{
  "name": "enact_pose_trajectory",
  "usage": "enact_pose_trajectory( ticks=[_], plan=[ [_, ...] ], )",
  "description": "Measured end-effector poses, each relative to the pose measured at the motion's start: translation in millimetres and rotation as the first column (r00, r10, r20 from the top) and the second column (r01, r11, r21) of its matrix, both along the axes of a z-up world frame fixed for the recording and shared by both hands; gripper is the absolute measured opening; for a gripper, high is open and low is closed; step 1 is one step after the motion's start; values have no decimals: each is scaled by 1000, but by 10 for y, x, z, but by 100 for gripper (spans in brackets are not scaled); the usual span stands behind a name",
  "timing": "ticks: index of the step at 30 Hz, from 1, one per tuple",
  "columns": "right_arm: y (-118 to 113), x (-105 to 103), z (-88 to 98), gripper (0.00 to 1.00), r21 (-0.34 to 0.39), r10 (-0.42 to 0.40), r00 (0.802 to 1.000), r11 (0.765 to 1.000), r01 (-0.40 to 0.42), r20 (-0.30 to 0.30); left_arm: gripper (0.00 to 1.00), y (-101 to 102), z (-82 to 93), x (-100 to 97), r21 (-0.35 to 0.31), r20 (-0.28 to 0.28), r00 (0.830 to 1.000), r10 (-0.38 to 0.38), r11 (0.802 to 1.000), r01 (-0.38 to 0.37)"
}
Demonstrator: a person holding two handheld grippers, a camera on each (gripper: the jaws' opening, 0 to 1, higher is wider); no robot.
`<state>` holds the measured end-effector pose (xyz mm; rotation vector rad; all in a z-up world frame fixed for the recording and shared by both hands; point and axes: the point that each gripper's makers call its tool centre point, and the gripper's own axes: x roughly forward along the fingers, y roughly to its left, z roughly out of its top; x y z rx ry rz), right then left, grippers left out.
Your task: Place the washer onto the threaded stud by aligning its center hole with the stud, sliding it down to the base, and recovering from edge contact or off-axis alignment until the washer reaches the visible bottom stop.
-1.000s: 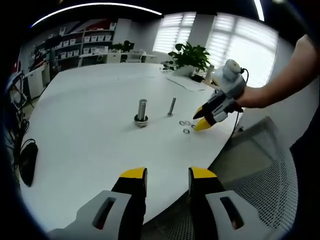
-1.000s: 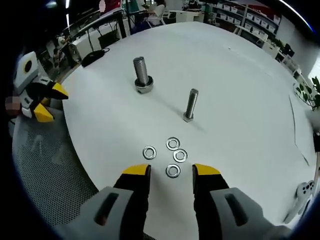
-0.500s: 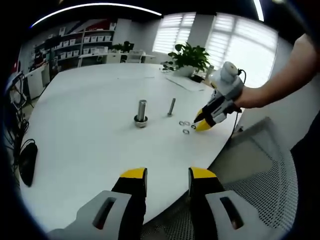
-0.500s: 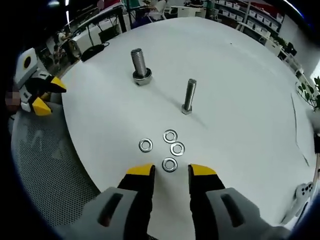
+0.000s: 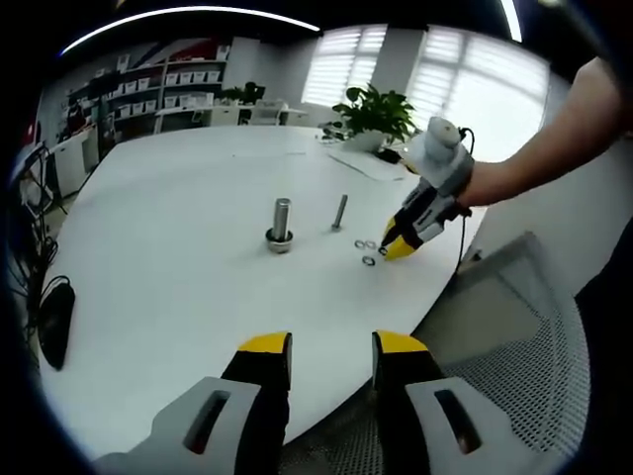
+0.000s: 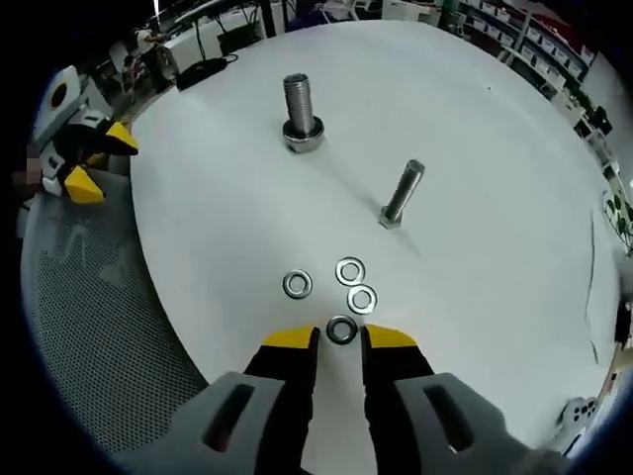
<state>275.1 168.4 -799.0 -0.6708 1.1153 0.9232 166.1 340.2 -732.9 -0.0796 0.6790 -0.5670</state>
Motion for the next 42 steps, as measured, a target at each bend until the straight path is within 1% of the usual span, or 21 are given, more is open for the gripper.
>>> enact_pose_trajectory(
  ticks=[2,4,7,9,12,13,15,17,18,20,22,23,26,27,29,33,38,42],
  plan=[
    [-8,22,-7,18,-20,-3,1000,1000,2,-17,30,1,3,2,0,2,1000,1,1000,-1],
    [-19,27,-12,17,-42,25,999,999,-26,-29,30,1,3,3,-1,2,1000,1,1000,-1],
    [-33,31,-27,16,-97,73,995,992,-79,-60,30,-2,1,1,0,1,1000,-1,1000,1],
    [-35,17,-18,16,-141,124,989,981,-135,-84,30,-3,-2,2,-1,0,1000,-1,1000,1],
    [-34,24,-35,16,-178,201,974,959,-218,-107,29,-4,-5,1,0,-1,1000,-2,1000,2],
    [-28,20,-40,16,-184,179,978,963,-196,-104,29,-5,-5,0,0,-2,1000,-3,1000,3],
    [-25,13,-40,17,-212,217,969,948,-238,-118,29,-5,-7,-2,1,-3,1000,-4,1000,4],
    [-28,14,-41,17,-234,183,973,949,-212,-137,29,-5,-7,-2,1,-4,1000,-4,1000,4],
    [-29,13,-43,17,-245,180,973,946,-211,-144,29,-4,-5,0,1,-3,1000,-3,1000,3],
    [-29,10,-47,17,-266,211,965,932,-246,-154,29,2,-5,3,0,-3,1000,-1,1000,1],
    [-22,10,-45,16,-281,199,966,929,-239,-162,28,6,-8,5,2,-4,1000,1,1000,-1],
    [-32,20,-49,16,-297,173,971,930,-216,-165,28,8,-9,6,3,-4,1000,1,1000,-1],
    [-28,9,-44,15,-316,160,974,927,-204,-161,28,12,-8,8,2,-3,1000,4,1000,-4],
    [-33,3,-43,15,-321,170,972,922,-215,-164,28,15,-9,9,3,-4,1000,5,1000,-5],
    [-44,12,-39,15,-321,169,971,922,-215,-168,28,17,-9,10,3,-4,1000,6,1000,-6],
    [-50,24,-33,14,-307,153,974,931,-199,-167,28,19,-7,14,3,-2,1000,7,1000,-7],
    [-50,21,-36,13,-282,150,978,941,-187,-148,28,19,-11,12,1,-6,1000,8,1000,-8],
    [-43,10,-24,13,-278,155,978,942,-189,-139,28,10,-18,5,1,-12,1000,3,1000,-3]
  ],
)
